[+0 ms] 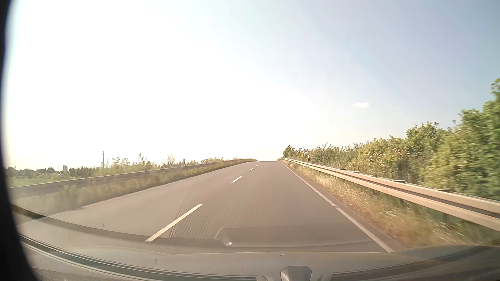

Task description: Follow the waypoints while adhering to traffic rules and regulations

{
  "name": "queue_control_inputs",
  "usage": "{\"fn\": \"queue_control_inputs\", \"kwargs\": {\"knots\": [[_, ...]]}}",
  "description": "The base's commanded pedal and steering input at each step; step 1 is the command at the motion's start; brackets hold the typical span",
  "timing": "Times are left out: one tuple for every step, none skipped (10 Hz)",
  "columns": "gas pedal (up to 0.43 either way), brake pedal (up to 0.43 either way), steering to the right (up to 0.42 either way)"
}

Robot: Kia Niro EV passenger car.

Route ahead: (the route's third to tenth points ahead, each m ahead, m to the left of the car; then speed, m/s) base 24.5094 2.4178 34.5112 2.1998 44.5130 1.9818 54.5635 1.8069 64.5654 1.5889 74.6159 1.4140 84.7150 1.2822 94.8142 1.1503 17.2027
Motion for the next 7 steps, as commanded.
{"fn": "queue_control_inputs", "kwargs": {"knots": [[0.220, 0.006, -0.001], [0.220, 0.006, -0.001], [0.220, 0.000, -0.001], [0.220, 0.006, 0.000], [0.220, 0.006, 0.000], [0.220, 0.006, 0.001], [0.220, 0.006, 0.002]]}}
